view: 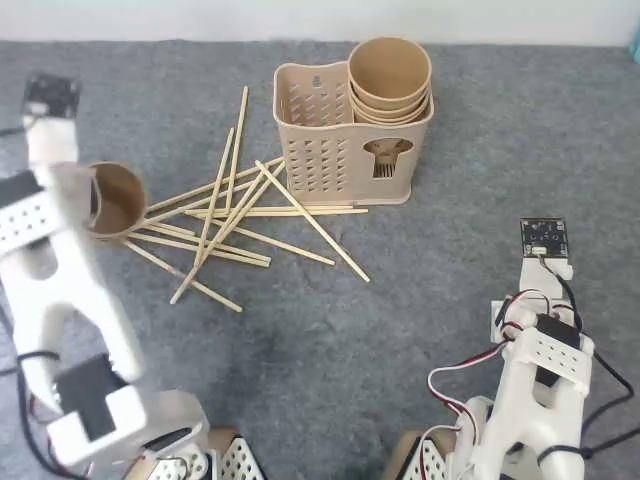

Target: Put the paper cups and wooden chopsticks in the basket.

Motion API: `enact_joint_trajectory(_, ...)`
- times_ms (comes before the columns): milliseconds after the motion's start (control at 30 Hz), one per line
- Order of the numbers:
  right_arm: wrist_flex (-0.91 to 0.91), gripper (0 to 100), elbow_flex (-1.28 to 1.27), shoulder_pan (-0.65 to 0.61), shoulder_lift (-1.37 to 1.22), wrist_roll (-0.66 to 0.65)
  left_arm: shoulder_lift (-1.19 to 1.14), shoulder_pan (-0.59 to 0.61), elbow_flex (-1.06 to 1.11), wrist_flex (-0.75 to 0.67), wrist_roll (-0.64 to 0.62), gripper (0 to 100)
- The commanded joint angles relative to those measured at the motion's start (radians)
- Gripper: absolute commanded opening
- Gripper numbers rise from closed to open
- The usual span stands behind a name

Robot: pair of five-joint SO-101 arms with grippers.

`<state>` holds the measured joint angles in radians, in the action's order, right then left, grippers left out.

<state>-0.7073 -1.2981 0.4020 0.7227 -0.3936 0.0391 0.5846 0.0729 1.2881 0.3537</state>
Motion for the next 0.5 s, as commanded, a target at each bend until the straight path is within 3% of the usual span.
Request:
enact_joint_trajectory(0,0.021,0.8,0.006,-0.012,0.031,-0.017,-0.052,-0.064,-0.272,0.176,-0.081,1)
enact_joint_trajectory(267,0.021,0.8,0.006,-0.012,0.031,-0.017,-0.279,-0.178,-0.782,0.456,-0.258,1)
enact_joint_trajectory(467,0.022,0.8,0.006,-0.012,0.031,-0.017,-0.344,-0.238,-1.040,0.466,-0.457,1)
